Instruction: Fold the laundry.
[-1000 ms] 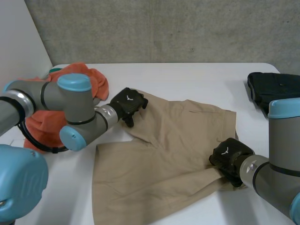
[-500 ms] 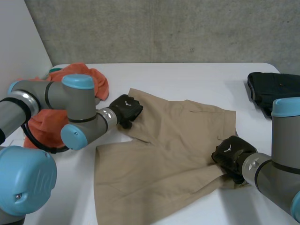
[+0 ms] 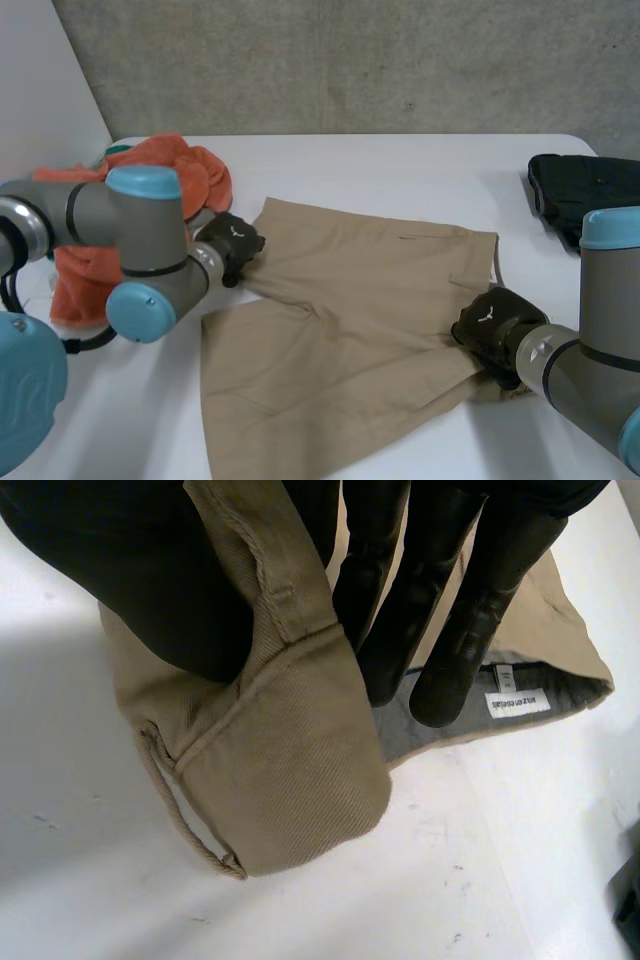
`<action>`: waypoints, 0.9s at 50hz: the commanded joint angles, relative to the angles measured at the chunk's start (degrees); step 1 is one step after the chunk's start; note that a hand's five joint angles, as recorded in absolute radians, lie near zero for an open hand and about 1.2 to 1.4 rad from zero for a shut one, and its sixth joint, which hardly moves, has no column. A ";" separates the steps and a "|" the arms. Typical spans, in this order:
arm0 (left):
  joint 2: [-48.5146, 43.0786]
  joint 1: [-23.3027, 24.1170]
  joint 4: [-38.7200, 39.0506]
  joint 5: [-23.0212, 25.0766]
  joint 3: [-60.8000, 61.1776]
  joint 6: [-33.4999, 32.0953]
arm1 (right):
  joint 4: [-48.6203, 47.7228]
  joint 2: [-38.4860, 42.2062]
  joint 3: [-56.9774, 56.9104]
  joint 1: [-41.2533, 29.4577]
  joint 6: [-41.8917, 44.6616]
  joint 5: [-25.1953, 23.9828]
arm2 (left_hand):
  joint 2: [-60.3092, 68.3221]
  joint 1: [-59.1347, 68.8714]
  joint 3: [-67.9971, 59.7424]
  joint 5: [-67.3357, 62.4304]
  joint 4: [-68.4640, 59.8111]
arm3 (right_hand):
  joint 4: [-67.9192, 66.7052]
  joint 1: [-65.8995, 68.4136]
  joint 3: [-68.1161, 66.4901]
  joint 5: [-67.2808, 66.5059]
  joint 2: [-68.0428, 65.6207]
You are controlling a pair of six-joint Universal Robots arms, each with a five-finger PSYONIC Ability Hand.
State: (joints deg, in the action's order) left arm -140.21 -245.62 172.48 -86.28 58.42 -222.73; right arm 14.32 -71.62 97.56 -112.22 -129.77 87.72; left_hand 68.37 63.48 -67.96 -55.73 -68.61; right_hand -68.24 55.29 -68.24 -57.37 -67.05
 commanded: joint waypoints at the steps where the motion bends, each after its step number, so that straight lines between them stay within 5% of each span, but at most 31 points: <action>1: 2.48 0.50 6.64 -5.56 5.39 0.98 | -1.57 -0.01 -0.18 -0.02 -1.62 0.00 | 11.63 16.52 -12.04 -14.27 -11.39 | -11.76 24.71 -11.76 -12.63 -12.95; 3: 2.57 1.02 7.08 -6.36 5.74 1.69 | -2.19 -0.01 -0.44 0.16 -3.11 -0.09 | 11.63 16.52 -12.04 -14.27 -11.39 | -11.76 24.71 -11.76 -12.63 -12.95; 5: 2.66 1.37 7.17 -6.36 6.35 1.95 | -2.98 -0.01 -0.61 0.16 -4.52 -0.27 | -11.26 -6.37 10.85 8.62 11.50 | -11.76 24.71 -11.76 -12.63 -12.95; 6: 2.83 1.90 7.34 -6.36 7.05 1.95 | -3.42 -0.01 -0.62 0.16 -4.96 -0.44 | -40.03 -35.15 39.63 37.39 40.27 | -11.76 24.71 -11.76 -12.63 -12.95; 8: 3.62 2.43 7.43 -6.27 7.67 2.04 | -4.21 0.08 -1.14 0.25 -6.10 -1.23 | -56.92 -52.03 56.51 54.27 57.16 | -11.76 24.71 -11.76 -12.63 -12.95; 15: 15.65 4.10 7.08 -6.62 14.43 6.60 | -4.83 2.88 -5.09 1.13 -12.77 -5.09 | -53.28 -48.40 52.88 50.64 53.52 | -11.76 24.71 -11.76 -12.63 -12.95; 21: 30.40 6.82 3.93 -6.36 27.07 25.73 | -4.74 6.22 -12.37 1.39 -22.08 -6.24 | -44.54 -39.66 44.13 41.90 44.78 | -11.76 24.71 -11.76 -12.63 -12.95; 28: 39.21 9.54 -0.83 -5.92 43.06 37.45 | -4.56 10.62 -17.84 1.39 -25.71 -5.89 | -45.20 -40.31 44.79 42.55 45.44 | -11.76 24.71 -11.76 -12.63 -12.95; 45: 36.94 16.31 6.02 -6.88 53.03 38.51 | -4.56 10.89 -18.11 0.78 -26.50 -6.24 | -45.20 -40.32 44.80 42.56 45.44 | -11.76 24.71 -11.76 -12.63 -12.95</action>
State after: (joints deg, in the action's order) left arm -100.79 -231.82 173.64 -92.69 112.12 -183.74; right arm 9.58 -60.44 79.07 -111.21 -156.28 81.48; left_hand 19.80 19.78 -19.71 -9.86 -19.87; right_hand -68.24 55.78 -68.53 -57.40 -67.05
